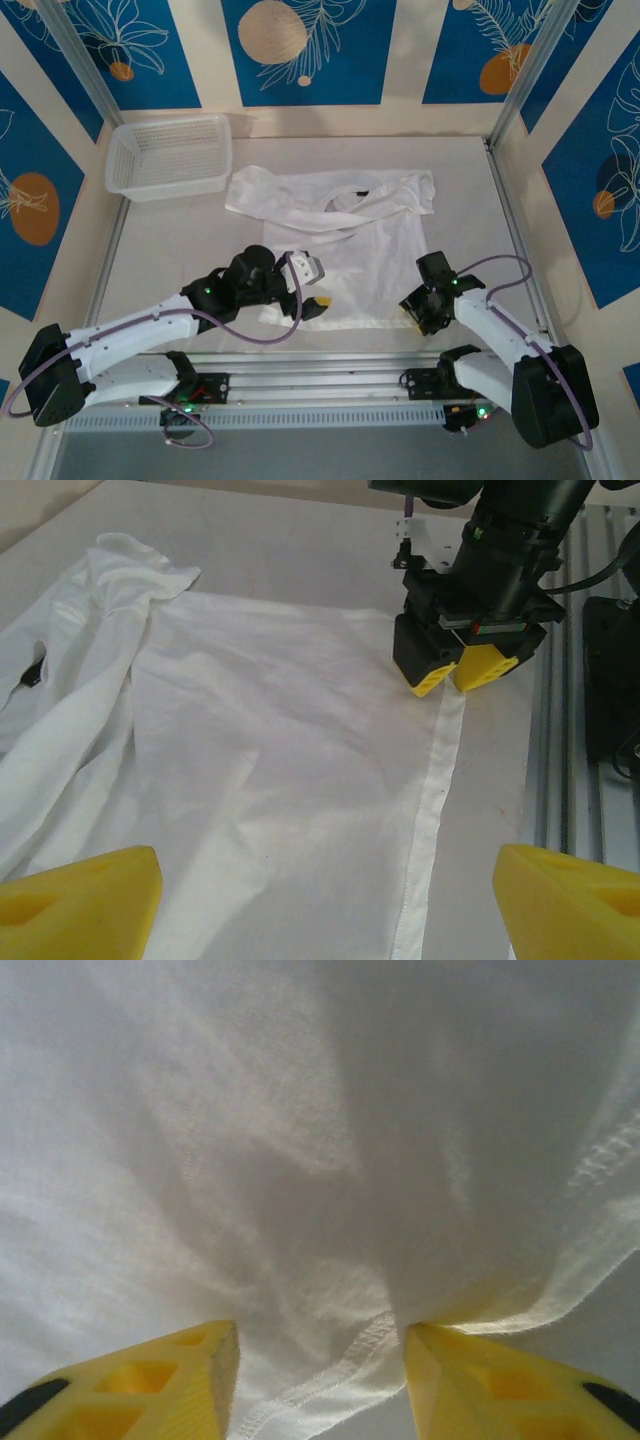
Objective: Fold the inside-out t-shirt
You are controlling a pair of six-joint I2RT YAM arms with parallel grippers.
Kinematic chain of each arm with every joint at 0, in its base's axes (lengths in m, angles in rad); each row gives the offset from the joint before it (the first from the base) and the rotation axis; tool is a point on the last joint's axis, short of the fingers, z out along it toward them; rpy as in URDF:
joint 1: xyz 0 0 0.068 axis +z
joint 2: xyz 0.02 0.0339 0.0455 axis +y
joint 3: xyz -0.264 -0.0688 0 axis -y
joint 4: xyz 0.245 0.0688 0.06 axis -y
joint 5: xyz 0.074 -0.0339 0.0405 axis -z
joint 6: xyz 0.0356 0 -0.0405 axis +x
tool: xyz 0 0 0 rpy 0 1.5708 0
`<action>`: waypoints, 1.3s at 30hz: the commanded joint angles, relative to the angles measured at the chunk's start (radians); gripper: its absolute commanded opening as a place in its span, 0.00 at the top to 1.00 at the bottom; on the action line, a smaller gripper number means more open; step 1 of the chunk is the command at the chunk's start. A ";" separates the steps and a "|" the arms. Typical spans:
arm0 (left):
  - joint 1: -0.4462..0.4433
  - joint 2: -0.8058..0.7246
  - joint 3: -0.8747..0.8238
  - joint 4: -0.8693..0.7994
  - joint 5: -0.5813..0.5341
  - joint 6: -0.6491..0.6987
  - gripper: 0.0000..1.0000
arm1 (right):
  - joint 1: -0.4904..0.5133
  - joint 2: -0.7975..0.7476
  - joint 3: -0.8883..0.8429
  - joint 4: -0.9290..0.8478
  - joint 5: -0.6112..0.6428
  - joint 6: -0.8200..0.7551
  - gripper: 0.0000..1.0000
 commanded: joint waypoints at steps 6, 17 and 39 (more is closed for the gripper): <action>-0.010 0.015 -0.017 0.030 -0.024 -0.011 0.14 | 0.011 -0.017 0.013 -0.003 0.002 0.007 0.87; -0.010 0.091 -0.015 0.063 0.007 -0.018 0.13 | 0.029 -0.039 0.016 0.003 -0.020 -0.008 0.79; -0.053 0.308 -0.030 0.210 0.052 0.024 0.13 | 0.077 -0.041 0.048 -0.034 -0.083 -0.036 0.91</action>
